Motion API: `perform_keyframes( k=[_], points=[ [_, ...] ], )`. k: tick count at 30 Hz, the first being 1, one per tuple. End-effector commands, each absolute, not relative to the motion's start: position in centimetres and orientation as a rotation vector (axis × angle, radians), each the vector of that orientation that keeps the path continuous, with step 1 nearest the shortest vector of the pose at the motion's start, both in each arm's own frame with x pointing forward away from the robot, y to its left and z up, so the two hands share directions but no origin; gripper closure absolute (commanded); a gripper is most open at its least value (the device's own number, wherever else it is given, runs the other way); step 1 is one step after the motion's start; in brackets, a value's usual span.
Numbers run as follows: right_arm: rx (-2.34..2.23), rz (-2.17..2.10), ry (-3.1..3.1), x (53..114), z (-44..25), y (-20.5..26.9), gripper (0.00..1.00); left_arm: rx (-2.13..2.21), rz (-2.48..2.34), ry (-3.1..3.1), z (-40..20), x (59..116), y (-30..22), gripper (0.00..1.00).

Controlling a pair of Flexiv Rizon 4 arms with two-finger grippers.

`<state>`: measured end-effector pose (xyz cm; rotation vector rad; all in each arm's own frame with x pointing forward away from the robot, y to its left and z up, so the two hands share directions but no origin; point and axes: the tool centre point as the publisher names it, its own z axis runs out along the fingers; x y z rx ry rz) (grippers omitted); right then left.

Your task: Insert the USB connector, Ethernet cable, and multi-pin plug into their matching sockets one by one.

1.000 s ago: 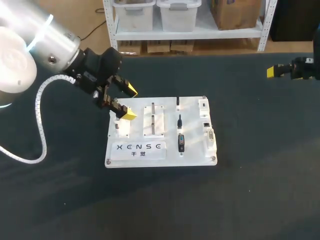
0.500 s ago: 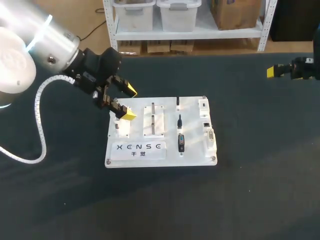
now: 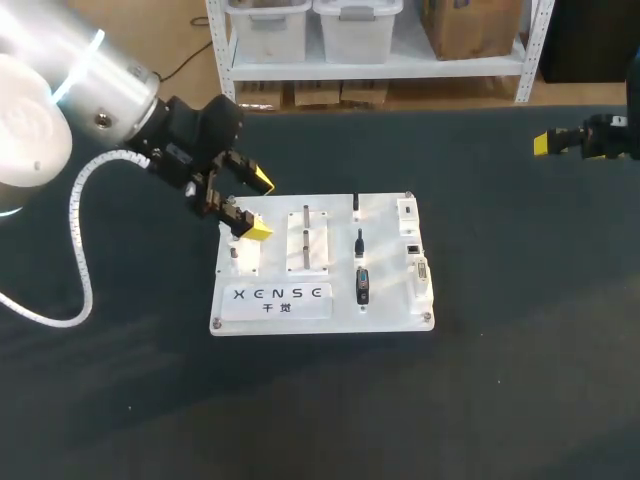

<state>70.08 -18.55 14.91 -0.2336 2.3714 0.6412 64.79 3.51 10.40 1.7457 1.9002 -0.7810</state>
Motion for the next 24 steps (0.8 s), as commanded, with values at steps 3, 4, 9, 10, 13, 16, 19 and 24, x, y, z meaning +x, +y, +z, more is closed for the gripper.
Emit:
perform_keyframes(
  k=[3, 4, 9, 10, 13, 16, 19, 24],
  points=[
    [-0.233, 0.64, 2.372, 70.1, 14.9, -18.5, 0.0, 1.744, -0.78, 1.897, 10.3, 64.7, 3.6, 0.0],
    [-0.233, 0.64, 2.372, 70.1, 14.9, -18.5, 0.0, 1.744, -0.78, 1.897, 10.3, 64.7, 3.6, 0.0],
    [-0.233, 0.64, 2.372, 70.1, 14.9, -18.5, 0.0, 1.744, -0.78, 1.897, 10.3, 64.7, 3.6, 0.0],
    [-0.261, 0.647, 2.36, 70.6, 15.3, -17.2, 0.0, 1.744, -0.78, 1.897, 10.3, 64.7, 3.6, 0.0],
    [-0.31, 0.59, 2.402, 72.5, 15.9, -12.7, 0.0, 1.744, -0.78, 1.897, 10.3, 64.7, 3.6, 0.0],
    [-0.295, 0.495, 2.483, 74.1, 15.6, -8.8, 0.0, 1.744, -0.78, 1.897, 10.3, 64.7, 3.6, 0.0],
    [-0.263, 0.44, 2.536, 74.9, 15.1, -5.5, 0.0, 1.744, -0.78, 1.897, 10.3, 64.7, 3.6, 0.0],
    [-0.253, 0.289, 2.664, 74.9, 13.1, -1.1, 0.0, 1.744, -0.78, 1.897, 10.3, 64.7, 3.6, 0.0]
  ],
)
